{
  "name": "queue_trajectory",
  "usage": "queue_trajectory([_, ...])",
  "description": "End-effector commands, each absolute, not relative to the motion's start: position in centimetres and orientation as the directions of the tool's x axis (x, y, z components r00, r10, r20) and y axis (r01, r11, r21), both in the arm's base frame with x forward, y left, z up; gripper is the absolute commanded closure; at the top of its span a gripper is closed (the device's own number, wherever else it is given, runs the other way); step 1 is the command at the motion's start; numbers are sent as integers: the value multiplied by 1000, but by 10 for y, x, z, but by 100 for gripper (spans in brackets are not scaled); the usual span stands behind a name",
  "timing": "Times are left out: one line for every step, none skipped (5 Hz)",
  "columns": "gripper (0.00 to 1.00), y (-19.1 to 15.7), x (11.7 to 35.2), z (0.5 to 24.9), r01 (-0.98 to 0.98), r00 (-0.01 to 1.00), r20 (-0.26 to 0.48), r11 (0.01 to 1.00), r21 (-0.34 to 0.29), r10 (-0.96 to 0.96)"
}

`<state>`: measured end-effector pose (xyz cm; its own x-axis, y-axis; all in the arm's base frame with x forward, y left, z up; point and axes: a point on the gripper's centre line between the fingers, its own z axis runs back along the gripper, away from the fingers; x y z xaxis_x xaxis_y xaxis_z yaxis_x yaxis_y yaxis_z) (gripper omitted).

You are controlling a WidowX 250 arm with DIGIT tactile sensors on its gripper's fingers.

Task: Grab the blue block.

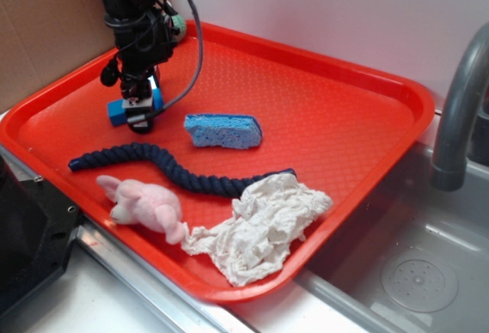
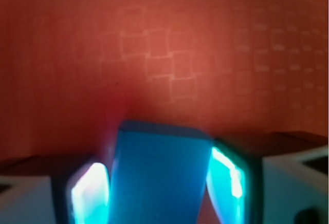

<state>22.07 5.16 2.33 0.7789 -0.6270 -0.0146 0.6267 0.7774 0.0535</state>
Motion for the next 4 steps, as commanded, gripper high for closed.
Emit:
queue_trajectory([100, 52, 216, 128, 255, 957, 103, 957, 138, -270])
queue_trajectory([100, 40, 207, 171, 2, 984, 175, 992, 123, -23])
queue_trajectory([100, 20, 218, 187, -243, 960, 175, 959, 145, 217])
queue_trajectory([100, 2, 234, 181, -344, 934, 158, 925, 160, 320])
